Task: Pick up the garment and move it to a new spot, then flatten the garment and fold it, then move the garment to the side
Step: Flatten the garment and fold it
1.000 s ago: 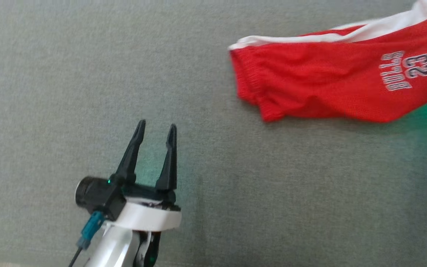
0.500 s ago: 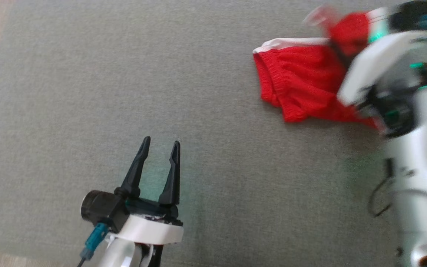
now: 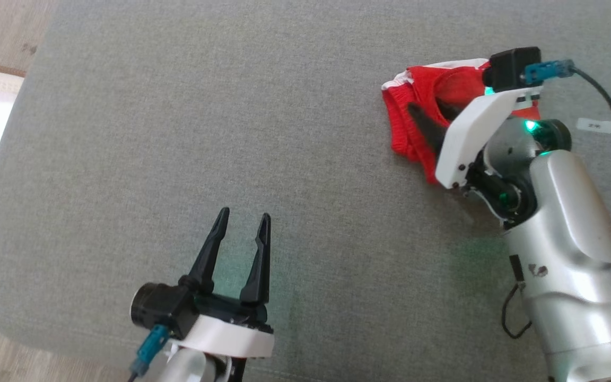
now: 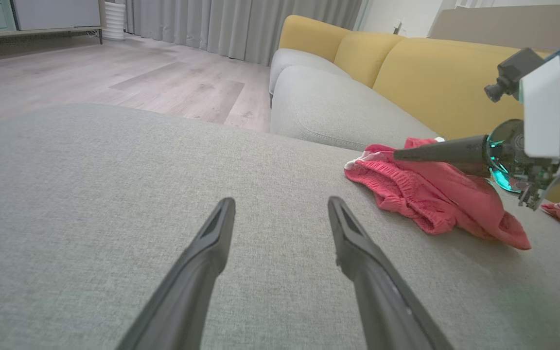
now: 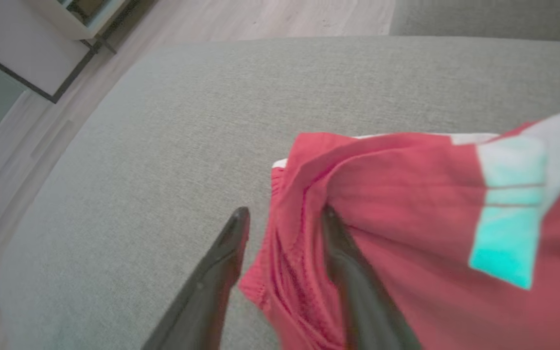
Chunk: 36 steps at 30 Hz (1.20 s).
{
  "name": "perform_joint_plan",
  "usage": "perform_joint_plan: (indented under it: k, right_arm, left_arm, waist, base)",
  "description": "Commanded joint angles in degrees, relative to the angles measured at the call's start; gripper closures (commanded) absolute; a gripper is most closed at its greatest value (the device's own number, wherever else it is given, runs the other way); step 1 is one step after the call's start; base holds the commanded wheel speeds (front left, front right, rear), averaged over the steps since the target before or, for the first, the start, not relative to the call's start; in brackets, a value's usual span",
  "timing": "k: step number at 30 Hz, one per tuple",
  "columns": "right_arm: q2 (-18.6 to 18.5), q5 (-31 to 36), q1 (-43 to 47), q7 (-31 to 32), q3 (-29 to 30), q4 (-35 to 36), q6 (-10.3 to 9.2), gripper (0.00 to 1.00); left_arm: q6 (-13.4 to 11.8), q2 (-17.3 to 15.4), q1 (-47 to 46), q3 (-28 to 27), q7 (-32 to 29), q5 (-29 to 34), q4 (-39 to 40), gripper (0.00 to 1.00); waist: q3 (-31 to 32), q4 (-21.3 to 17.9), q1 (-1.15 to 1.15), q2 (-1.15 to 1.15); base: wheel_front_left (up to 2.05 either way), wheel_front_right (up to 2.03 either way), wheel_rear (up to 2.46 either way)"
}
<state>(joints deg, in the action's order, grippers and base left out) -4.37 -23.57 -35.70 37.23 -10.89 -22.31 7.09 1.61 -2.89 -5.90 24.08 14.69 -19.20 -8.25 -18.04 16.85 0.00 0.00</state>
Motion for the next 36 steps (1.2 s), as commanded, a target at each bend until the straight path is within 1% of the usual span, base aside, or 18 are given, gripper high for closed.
perform_joint_plan:
  k: [1, 4, 8, 12, 14, 16, 19, 21, 24, 25, 26, 27, 28, 32, 36]
  right_arm:
    - [1.38, -0.30, -1.42, -1.28, -1.73, 2.20, 0.40, 0.00]
    - [1.41, -1.93, -1.16, -2.56, -4.39, 2.46, 0.40, 0.00]
    - [1.41, -6.70, -0.16, -5.17, -9.60, 4.18, 0.40, 0.00]
    - [0.47, -8.67, 1.13, -10.06, -11.69, 6.55, 0.40, 0.00]
    - [-0.76, -8.75, 2.10, -12.77, -12.14, 8.21, 0.40, 0.00]
    - [-2.59, -7.53, 3.24, -16.22, -11.82, 9.92, 0.40, 0.00]
    - [-5.97, -1.96, 5.36, -22.46, -10.18, 11.19, 0.40, 0.00]
    - [-6.87, 0.73, 7.69, -25.59, -8.37, 11.08, 0.40, 0.00]
    - [-7.68, 2.89, 10.91, -28.23, -5.64, 10.61, 0.40, 0.00]
    - [-8.02, 3.46, 11.77, -28.56, -4.87, 10.24, 0.40, 0.09]
    - [-8.28, 3.83, 12.44, -28.62, -4.27, 9.84, 0.40, 0.41]
    - [-8.40, 3.91, 12.91, -28.63, -3.77, 9.43, 0.40, 0.79]
    - [-8.55, 3.96, 13.14, -28.58, -3.46, 9.09, 0.40, 1.00]
    - [-8.65, 3.58, 12.65, -28.35, -3.01, 7.89, 0.40, 1.00]
    - [-8.06, 3.54, 9.58, -27.86, -2.78, 5.40, 0.40, 1.00]
  left_arm:
    - [-0.42, 0.01, 0.36, -1.29, 0.30, -0.53, 1.37, 0.00]
    - [-0.55, 0.01, 0.58, -1.14, 0.30, -0.73, 1.24, 0.00]
    - [-0.82, 0.01, 0.67, -1.75, 0.30, -0.61, 1.05, 0.00]
    - [-1.00, 0.01, 0.97, -3.02, 0.30, -0.19, 1.13, 0.00]
    - [-0.96, 0.01, 1.24, -3.75, 0.30, 0.13, 1.21, 0.00]
    - [-0.97, 0.01, 1.66, -4.60, 0.30, 0.46, 1.27, 0.00]
    - [-1.04, 0.01, 2.65, -6.10, 0.30, 0.93, 1.56, 0.00]
    - [-1.03, 0.01, 3.68, -7.02, 0.30, 1.29, 1.86, 0.00]
    - [-0.82, 0.01, 4.81, -7.99, 0.30, 2.02, 2.50, 0.00]
    - [-0.73, 0.01, 5.03, -8.19, 0.30, 2.21, 2.66, 0.00]
    - [-0.63, 0.01, 5.14, -8.34, 0.30, 2.42, 2.81, 0.00]
    - [-0.50, 0.01, 5.13, -8.44, 0.30, 2.59, 2.92, 0.00]
    - [-0.36, 0.01, 5.01, -8.47, 0.30, 2.71, 3.01, 0.00]
    - [0.02, 0.01, 4.25, -8.35, 0.30, 2.78, 3.17, 0.00]
    - [0.11, 0.02, 3.31, -7.88, 0.30, 2.51, 3.13, 0.00]
  waist:
    - [0.31, -0.29, 0.00, 0.00]
    - [0.85, -0.92, 0.00, 0.00]
    - [1.69, -2.31, 0.00, 0.00]
    - [2.63, -4.20, 0.00, 0.00]
    - [3.21, -5.09, 0.00, 0.00]
    - [3.93, -6.02, 0.00, 0.00]
    - [5.26, -7.55, 0.00, 0.00]
    - [6.16, -8.45, 0.00, 0.00]
    - [6.52, -9.15, 0.00, 0.00]
    - [6.47, -9.23, 0.00, 0.00]
    - [6.25, -9.26, 0.00, 0.00]
    - [6.04, -9.22, 0.00, 0.00]
    - [5.65, -9.09, 0.00, 0.00]
    - [4.48, -8.45, 0.00, 0.00]
    - [2.69, -7.22, 0.00, 0.00]
  base:
    - [0.00, 0.00, 0.00]
    - [0.00, 0.00, 0.00]
    - [0.00, 0.00, 0.00]
    - [0.00, 0.00, 0.00]
    - [0.00, 0.00, 0.00]
    - [0.00, 0.00, 0.00]
    - [0.00, 0.00, 0.00]
    - [0.00, 0.00, 0.00]
    - [0.00, 0.00, 0.00]
    - [0.00, 0.00, 0.00]
    - [0.00, 0.00, 0.00]
    - [0.00, 0.00, 0.00]
    - [0.00, 0.00, 0.00]
    - [0.00, 0.00, 0.00]
    - [0.00, 0.00, 0.00]
